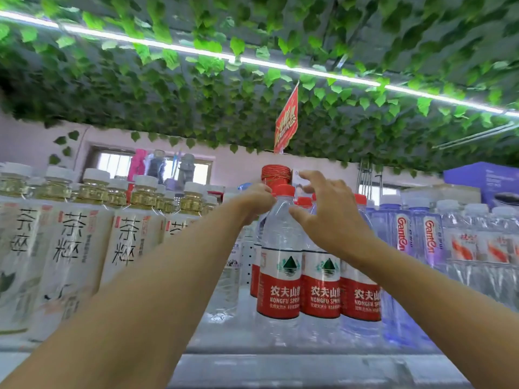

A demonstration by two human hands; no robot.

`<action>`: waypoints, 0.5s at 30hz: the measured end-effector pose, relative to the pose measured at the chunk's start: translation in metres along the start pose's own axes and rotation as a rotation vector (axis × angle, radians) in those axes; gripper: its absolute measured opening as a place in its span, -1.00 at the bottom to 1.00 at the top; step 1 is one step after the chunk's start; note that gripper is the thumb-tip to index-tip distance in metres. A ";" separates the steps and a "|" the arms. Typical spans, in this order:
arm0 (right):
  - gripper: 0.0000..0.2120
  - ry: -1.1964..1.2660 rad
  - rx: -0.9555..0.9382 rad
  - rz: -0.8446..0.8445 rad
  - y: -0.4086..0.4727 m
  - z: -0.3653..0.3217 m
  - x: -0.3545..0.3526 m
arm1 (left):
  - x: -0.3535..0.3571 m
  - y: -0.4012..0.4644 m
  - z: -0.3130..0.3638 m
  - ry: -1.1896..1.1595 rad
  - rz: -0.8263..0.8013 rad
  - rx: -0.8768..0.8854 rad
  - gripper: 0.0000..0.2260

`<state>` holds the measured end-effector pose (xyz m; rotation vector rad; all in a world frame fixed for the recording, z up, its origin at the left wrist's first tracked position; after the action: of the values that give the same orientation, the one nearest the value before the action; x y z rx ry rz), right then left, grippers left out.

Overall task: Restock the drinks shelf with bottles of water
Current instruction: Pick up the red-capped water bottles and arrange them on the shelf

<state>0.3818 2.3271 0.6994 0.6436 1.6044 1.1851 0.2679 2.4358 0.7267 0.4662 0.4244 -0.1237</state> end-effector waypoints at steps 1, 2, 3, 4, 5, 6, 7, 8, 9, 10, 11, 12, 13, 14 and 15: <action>-0.47 -0.007 0.001 -0.015 0.001 0.000 0.000 | 0.001 0.006 -0.003 0.019 -0.013 -0.018 -0.73; -0.47 -0.007 0.002 -0.027 0.002 0.001 0.001 | 0.001 0.014 -0.006 0.033 -0.017 -0.031 -0.71; -0.48 0.000 0.004 -0.038 0.003 0.001 0.002 | 0.001 0.013 -0.005 0.037 -0.023 -0.032 -0.70; -0.48 0.015 0.010 -0.051 0.003 0.001 0.004 | 0.000 0.010 -0.004 0.040 -0.029 -0.029 -0.68; -0.48 0.034 0.014 -0.066 0.003 0.002 0.005 | 0.000 0.006 -0.002 0.048 -0.039 -0.028 -0.65; -0.47 0.054 0.020 -0.083 0.003 0.002 0.008 | -0.001 0.003 0.000 0.055 -0.046 -0.030 -0.63; -0.47 0.066 0.025 -0.100 0.004 0.002 0.010 | -0.003 0.003 0.001 0.055 -0.049 -0.029 -0.63; -0.45 0.069 0.030 -0.111 0.004 0.002 0.012 | -0.004 0.002 0.002 0.052 -0.051 -0.022 -0.64; -0.43 0.065 0.034 -0.115 0.005 0.002 0.014 | -0.005 0.001 0.002 0.047 -0.051 -0.020 -0.65; -0.41 0.055 0.037 -0.117 0.005 0.001 0.016 | -0.006 0.001 0.002 0.043 -0.049 -0.022 -0.66; -0.38 0.039 0.041 -0.119 0.006 0.001 0.017 | -0.006 0.001 0.002 0.042 -0.046 -0.022 -0.66; -0.36 0.020 0.045 -0.125 0.005 0.001 0.019 | -0.007 0.000 0.002 0.046 -0.043 -0.020 -0.66; -0.34 0.005 0.048 -0.129 0.005 0.002 0.020 | -0.008 0.000 0.002 0.055 -0.037 -0.019 -0.67; -0.32 0.001 0.052 -0.132 0.004 0.002 0.021 | -0.008 -0.001 0.002 0.059 -0.034 -0.018 -0.68; -0.32 0.005 0.053 -0.131 0.004 0.003 0.021 | -0.008 -0.001 0.002 0.055 -0.033 -0.017 -0.69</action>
<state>0.3762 2.3477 0.6943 0.5607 1.6615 1.0520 0.2608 2.4345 0.7313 0.4466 0.4866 -0.1395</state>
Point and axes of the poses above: each hand's wrist, its own y-axis towards the middle knuckle, its own x-axis out of the palm, z = x × y, the point moved 2 cm from there along y, towards the middle knuckle, and after that the axes turned 4 degrees about -x, right-handed, at the moved point
